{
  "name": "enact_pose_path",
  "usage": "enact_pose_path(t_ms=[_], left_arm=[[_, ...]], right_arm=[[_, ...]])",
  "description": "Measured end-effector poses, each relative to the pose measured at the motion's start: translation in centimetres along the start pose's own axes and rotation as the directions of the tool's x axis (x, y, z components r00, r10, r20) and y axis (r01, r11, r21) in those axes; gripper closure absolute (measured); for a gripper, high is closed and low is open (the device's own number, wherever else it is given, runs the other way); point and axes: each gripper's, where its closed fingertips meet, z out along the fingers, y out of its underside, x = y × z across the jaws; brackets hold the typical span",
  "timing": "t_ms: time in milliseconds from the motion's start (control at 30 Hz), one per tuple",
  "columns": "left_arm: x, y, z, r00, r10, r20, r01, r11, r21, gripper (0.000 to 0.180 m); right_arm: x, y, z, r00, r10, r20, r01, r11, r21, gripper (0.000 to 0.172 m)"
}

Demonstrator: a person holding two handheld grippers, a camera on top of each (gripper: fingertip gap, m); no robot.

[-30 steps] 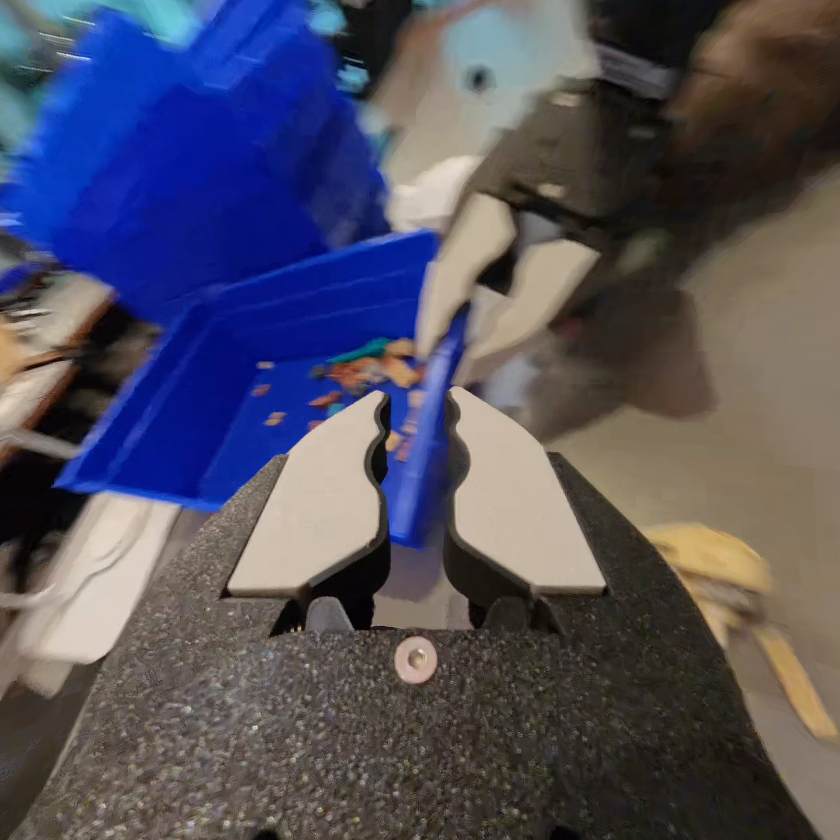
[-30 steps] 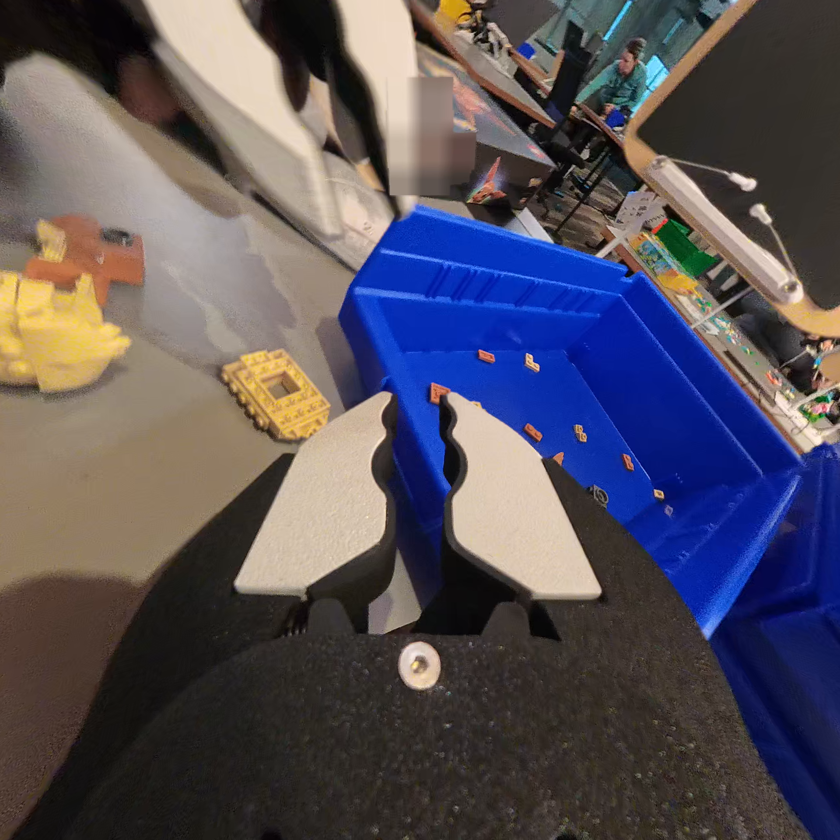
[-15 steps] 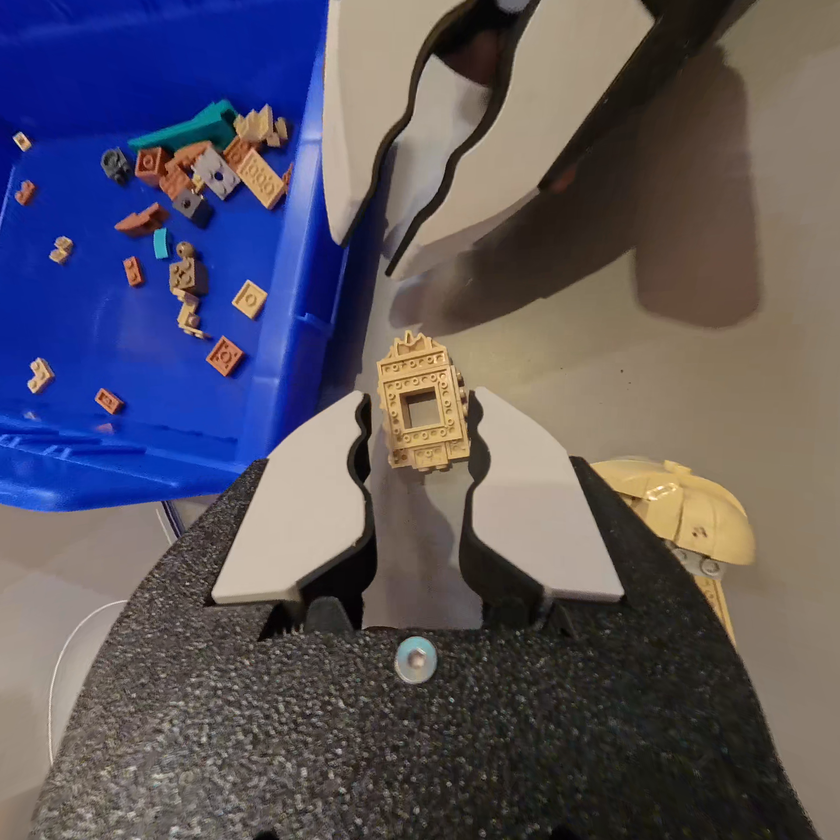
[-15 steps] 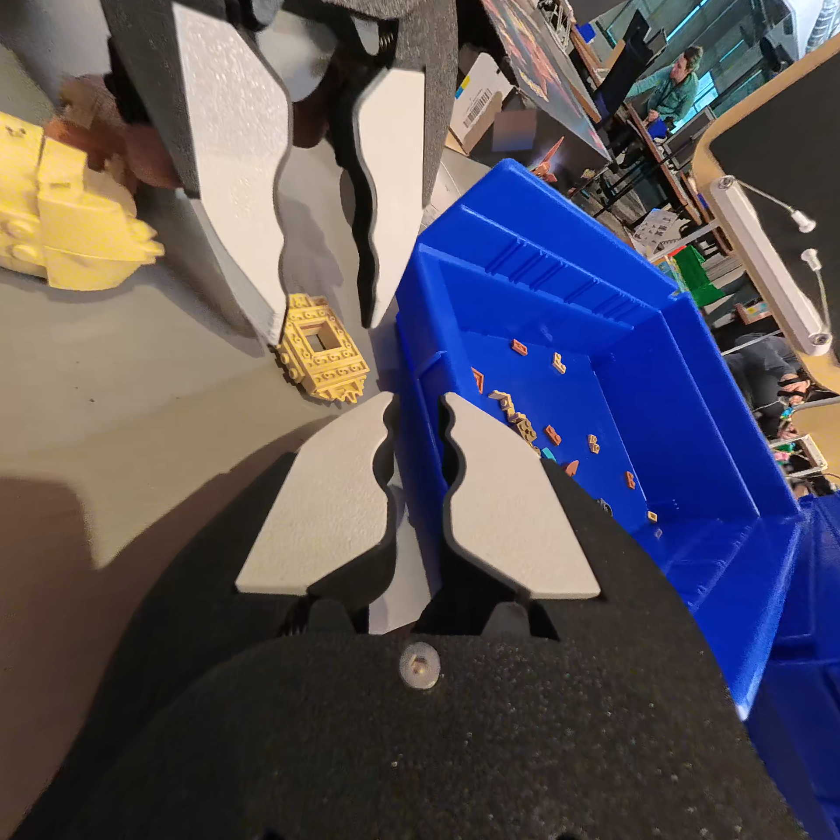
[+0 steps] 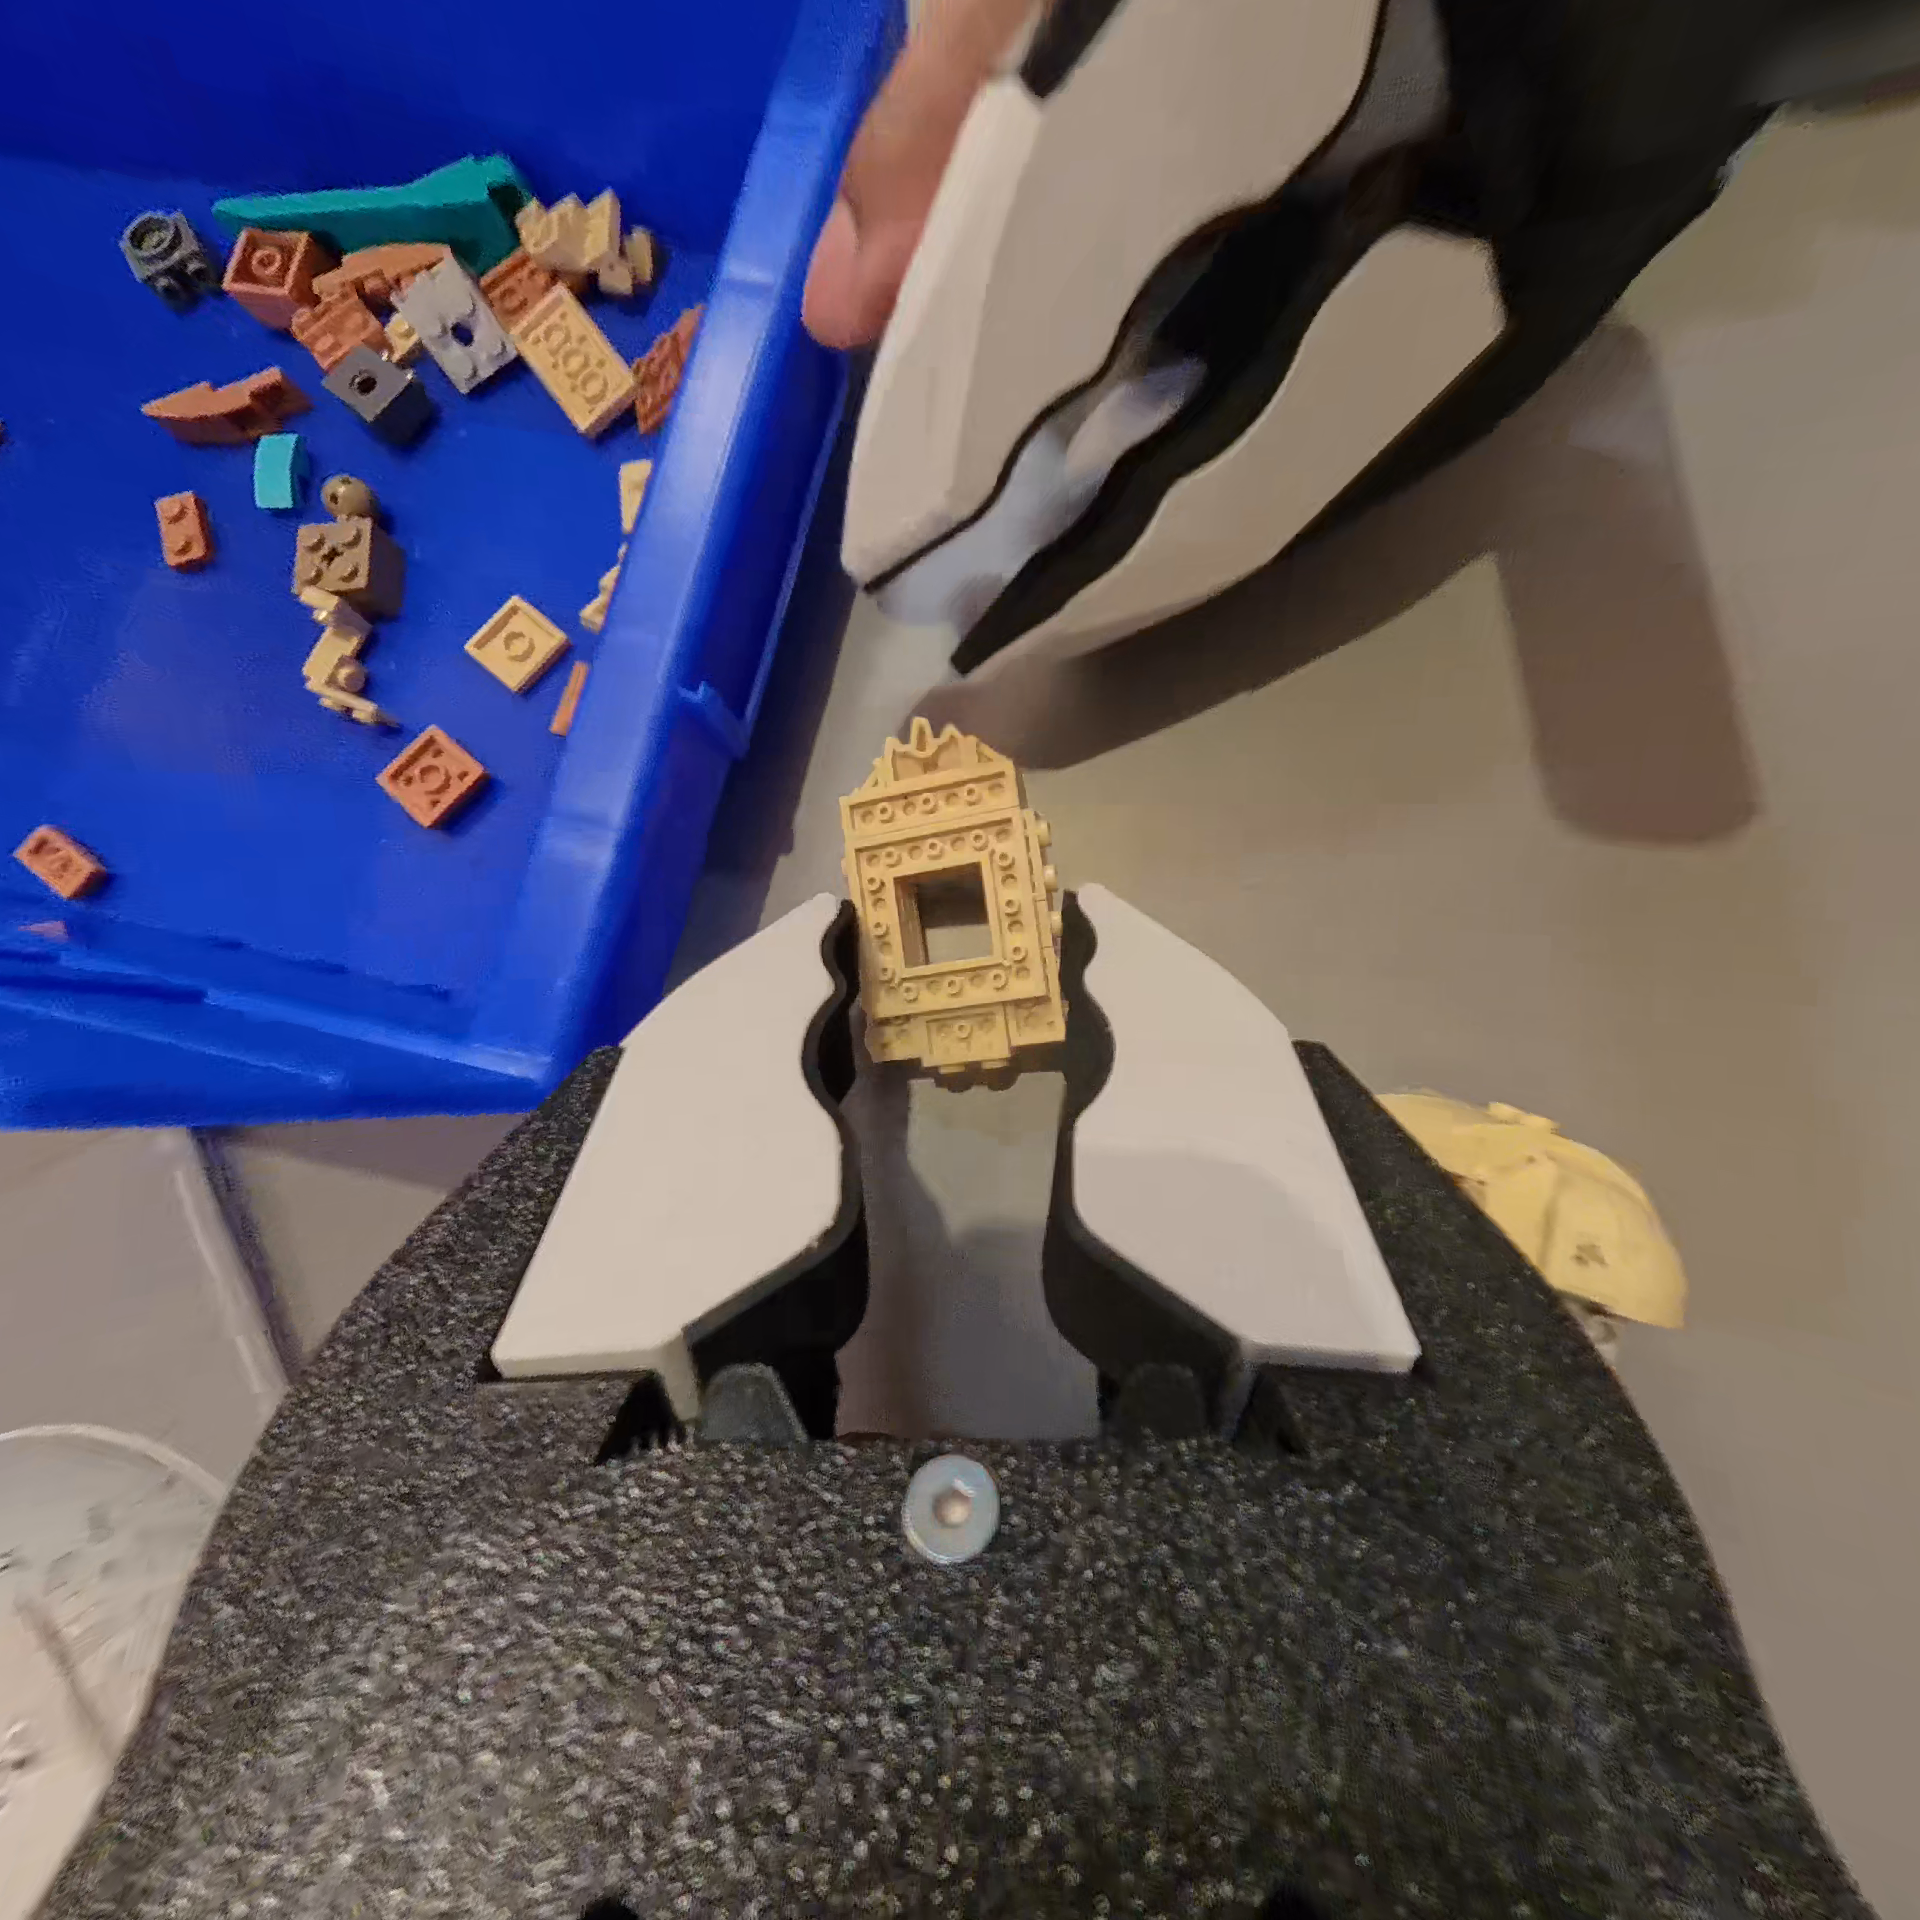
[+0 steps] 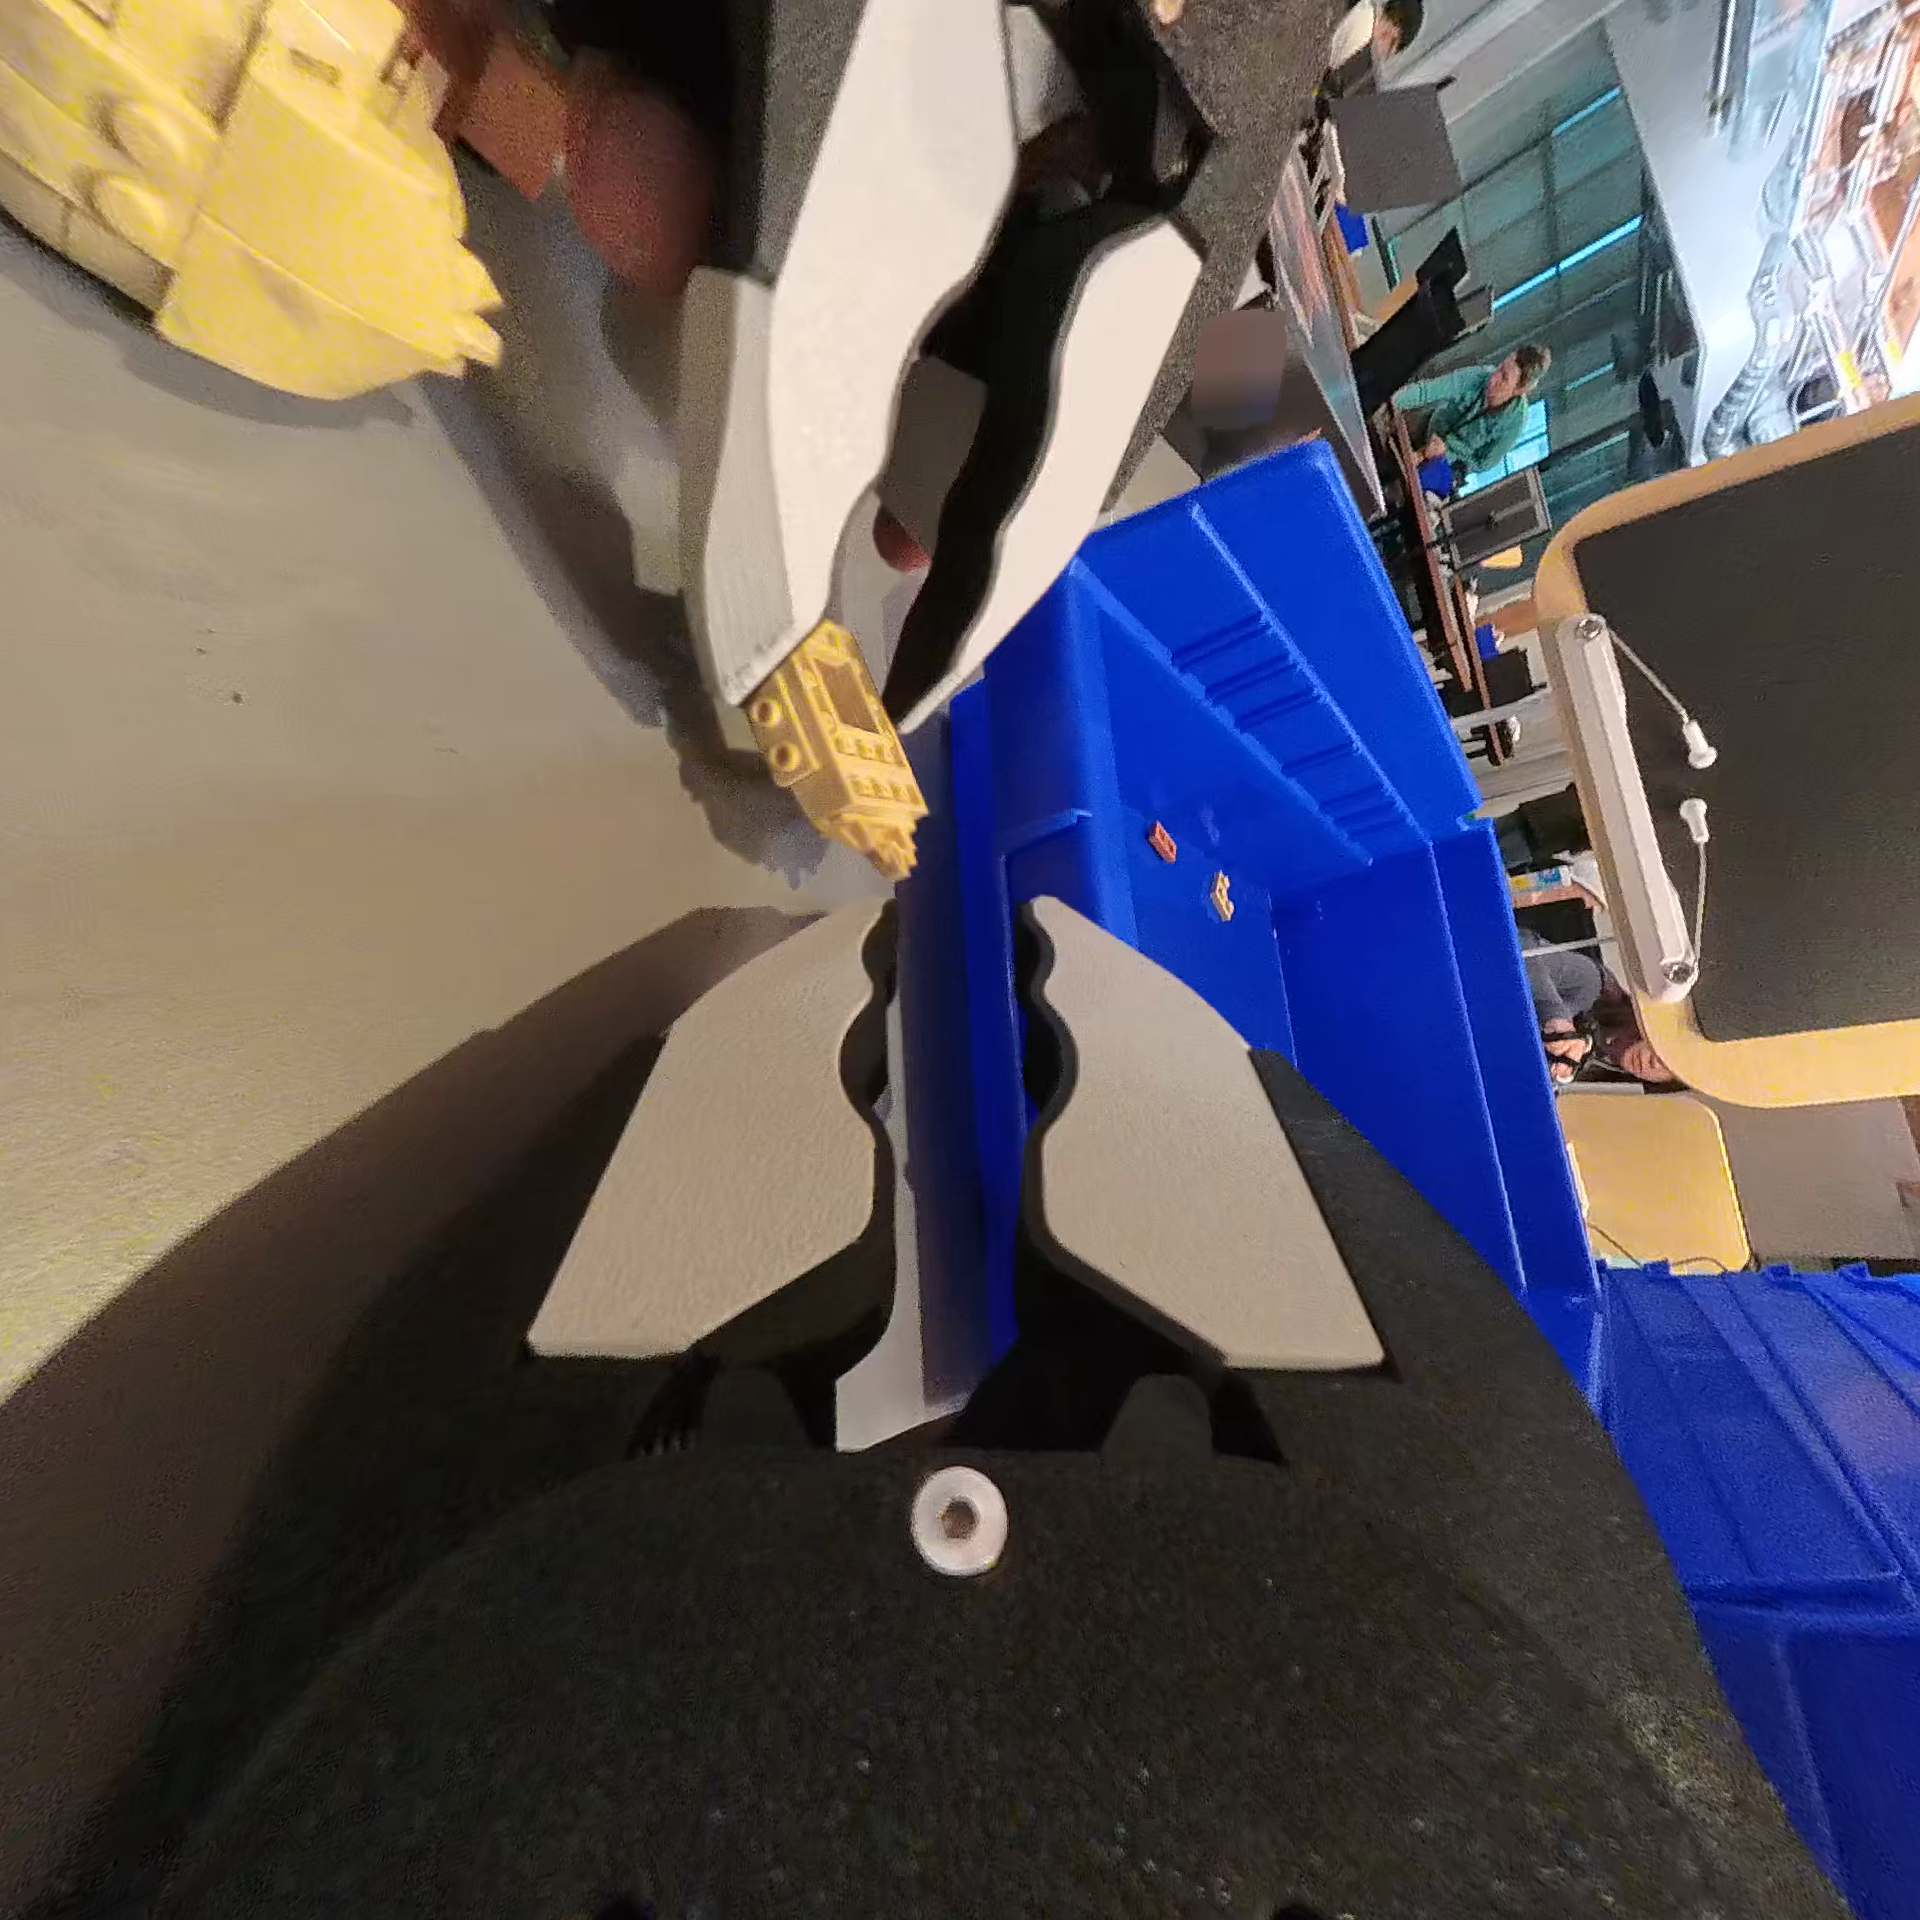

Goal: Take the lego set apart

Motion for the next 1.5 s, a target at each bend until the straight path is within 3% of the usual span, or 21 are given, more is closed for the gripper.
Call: enact_pose_path(t_ms=[133,233,433,533,700,800,933,1067,1133,1233,1333,1500], left_arm=[[1.7,-1.7,-1.0,0.981,-0.086,-0.176,0.109,0.987,0.121,0.143],[2.4,-1.9,-1.3,0.959,-0.108,-0.260,0.148,0.979,0.140,0.143],[3.0,-2.2,-1.8,0.929,-0.129,-0.348,0.197,0.966,0.169,0.143],[3.3,-2.0,-1.6,0.926,-0.124,-0.357,0.189,0.970,0.153,0.143],[3.4,-1.8,-1.3,0.940,-0.113,-0.322,0.158,0.980,0.119,0.143],[3.1,-1.7,-1.4,0.954,-0.091,-0.285,0.129,0.985,0.117,0.143],[2.5,-2.2,-1.9,0.977,-0.016,-0.214,0.052,0.985,0.165,0.147],[1.7,-2.6,-2.5,0.982,0.183,-0.048,-0.171,0.967,0.189,0.139],[1.2,-2.8,-2.4,0.952,0.296,0.079,-0.305,0.938,0.163,0.137],[1.0,-2.4,-1.5,0.889,0.423,0.174,-0.439,0.896,0.064,0.140],[0.3,-1.3,-0.5,0.852,0.481,0.206,-0.482,0.875,-0.047,0.144],[1.3,-1.4,0.1,0.879,0.455,0.147,-0.457,0.889,-0.018,0.165]], right_arm=[[-0.4,-1.4,-0.5,0.999,0.027,0.041,-0.031,0.996,0.079,0.143],[-0.7,-2.4,-1.0,0.995,0.057,0.083,-0.068,0.989,0.132,0.147],[-1.3,-3.0,-1.4,0.980,0.104,0.170,-0.135,0.974,0.184,0.153],[-1.8,-3.0,-1.5,0.982,0.060,0.180,-0.095,0.978,0.187,0.153],[-2.5,-2.8,-1.2,0.988,-0.068,0.139,0.046,0.986,0.158,0.156],[-2.3,-2.6,-1.1,0.990,-0.067,0.127,0.048,0.988,0.145,0.159],[-1.8,-2.0,-1.0,0.984,0.046,0.173,-0.067,0.991,0.118,0.162],[-1.5,-1.6,-0.9,0.939,0.234,0.252,-0.259,0.963,0.073,0.166],[-1.8,-1.7,-1.0,0.889,0.330,0.316,-0.363,0.931,0.049,0.166],[-2.2,-2.1,-1.1,0.827,0.410,0.384,-0.456,0.890,0.031,0.166],[-2.4,-2.4,-1.2,0.798,0.434,0.419,-0.489,0.872,0.029,0.166],[-2.5,-2.3,-1.2,0.765,0.467,0.444,-0.526,0.851,0.011,0.165]])
